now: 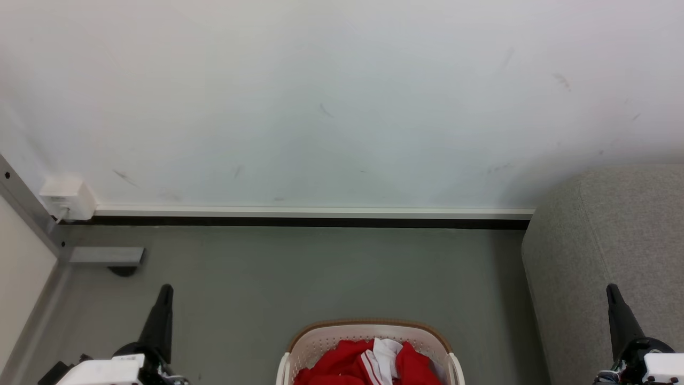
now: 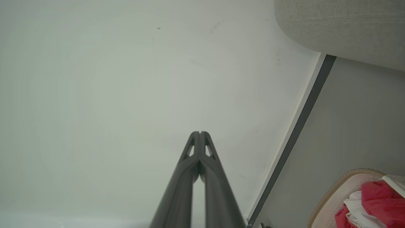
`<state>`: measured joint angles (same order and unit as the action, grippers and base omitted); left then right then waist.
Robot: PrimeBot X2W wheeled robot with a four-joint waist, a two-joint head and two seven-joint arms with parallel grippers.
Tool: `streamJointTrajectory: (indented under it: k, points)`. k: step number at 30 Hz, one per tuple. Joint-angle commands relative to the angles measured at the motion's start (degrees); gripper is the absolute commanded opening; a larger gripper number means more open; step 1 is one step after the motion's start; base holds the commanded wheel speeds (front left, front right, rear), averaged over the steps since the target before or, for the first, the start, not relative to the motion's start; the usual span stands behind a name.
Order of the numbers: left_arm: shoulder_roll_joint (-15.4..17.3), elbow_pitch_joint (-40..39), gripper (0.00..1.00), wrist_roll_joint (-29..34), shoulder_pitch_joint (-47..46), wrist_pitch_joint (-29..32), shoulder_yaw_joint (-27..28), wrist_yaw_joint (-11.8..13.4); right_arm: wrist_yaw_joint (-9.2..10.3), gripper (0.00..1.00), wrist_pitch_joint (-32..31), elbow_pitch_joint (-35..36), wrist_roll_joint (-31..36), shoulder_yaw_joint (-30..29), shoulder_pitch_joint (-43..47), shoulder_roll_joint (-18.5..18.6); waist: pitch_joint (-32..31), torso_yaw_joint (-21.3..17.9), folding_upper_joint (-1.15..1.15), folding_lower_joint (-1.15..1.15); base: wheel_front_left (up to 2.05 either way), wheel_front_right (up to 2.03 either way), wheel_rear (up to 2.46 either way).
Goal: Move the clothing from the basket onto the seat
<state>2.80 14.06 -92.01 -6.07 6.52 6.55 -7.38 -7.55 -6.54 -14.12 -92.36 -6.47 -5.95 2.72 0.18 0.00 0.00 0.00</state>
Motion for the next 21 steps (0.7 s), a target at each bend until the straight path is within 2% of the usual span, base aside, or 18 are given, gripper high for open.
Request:
streamJointTrajectory:
  k: [1,21]
  points:
    - [0.16,-0.13,0.00,-0.78,-0.39,0.19,0.10,-0.27,0.13,0.00,-0.15,0.20,-0.12,-0.06,-0.71,0.34,0.00,0.00,0.00,0.00,0.00,0.00,0.00]
    - [0.16,-0.13,0.00,-0.78,-0.39,0.20,0.08,-0.27,0.13,0.00,-0.15,0.20,-0.12,-0.06,-0.71,0.34,0.00,0.00,0.00,0.00,0.00,0.00,0.00]
